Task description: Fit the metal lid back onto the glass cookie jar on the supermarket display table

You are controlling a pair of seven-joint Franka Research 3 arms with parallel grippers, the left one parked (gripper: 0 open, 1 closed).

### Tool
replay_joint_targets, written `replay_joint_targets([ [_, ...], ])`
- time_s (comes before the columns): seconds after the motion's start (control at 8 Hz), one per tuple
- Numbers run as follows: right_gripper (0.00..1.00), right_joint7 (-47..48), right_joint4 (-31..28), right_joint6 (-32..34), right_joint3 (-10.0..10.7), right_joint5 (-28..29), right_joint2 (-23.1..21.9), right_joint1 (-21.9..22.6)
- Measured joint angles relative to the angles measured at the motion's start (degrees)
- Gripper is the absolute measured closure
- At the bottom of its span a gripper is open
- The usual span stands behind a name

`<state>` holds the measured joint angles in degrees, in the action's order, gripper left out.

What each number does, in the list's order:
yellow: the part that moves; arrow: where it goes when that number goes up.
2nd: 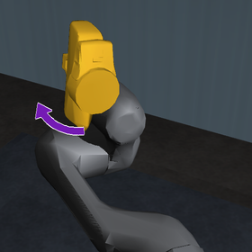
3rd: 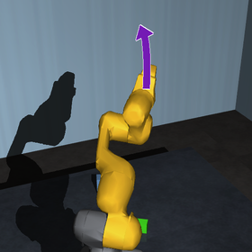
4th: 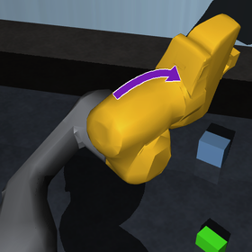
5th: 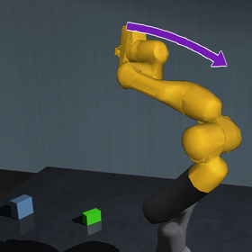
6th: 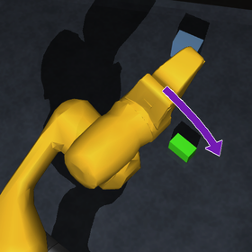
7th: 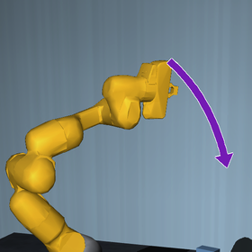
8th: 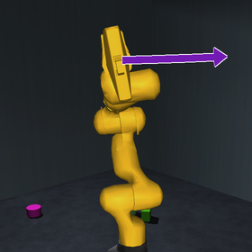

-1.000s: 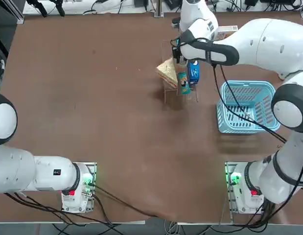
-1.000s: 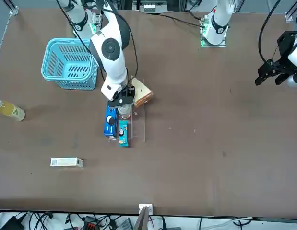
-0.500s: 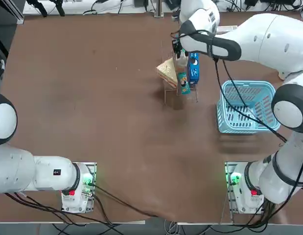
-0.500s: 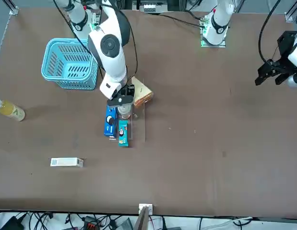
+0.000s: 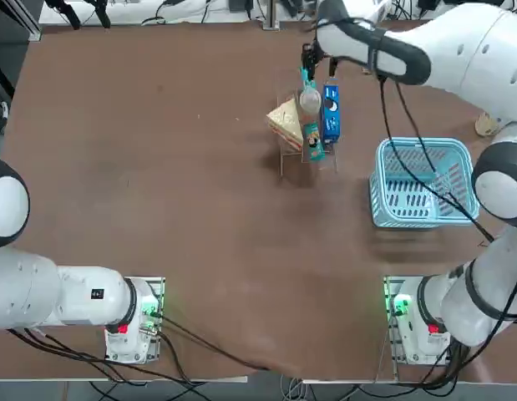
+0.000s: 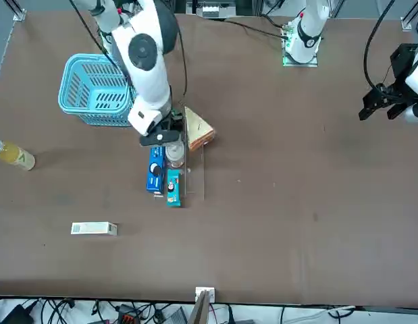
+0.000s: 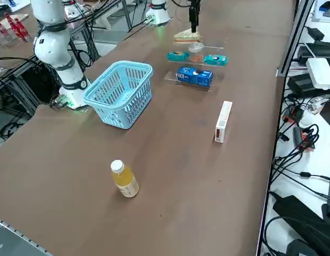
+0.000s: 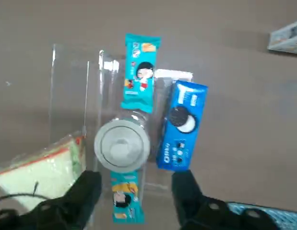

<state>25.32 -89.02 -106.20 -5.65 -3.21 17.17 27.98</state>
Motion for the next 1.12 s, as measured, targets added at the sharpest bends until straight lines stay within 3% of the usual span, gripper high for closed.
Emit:
replay_joint_targets([
  [0.12,0.0,-3.7,1.1,2.9,0.3,1.5,-2.0,-2.3],
  [0.75,0.0,-16.2,2.0,15.7,1.0,2.3,-13.3,-14.5],
  [1.12,0.0,-25.0,5.0,24.3,1.4,2.3,-16.3,-23.5],
])
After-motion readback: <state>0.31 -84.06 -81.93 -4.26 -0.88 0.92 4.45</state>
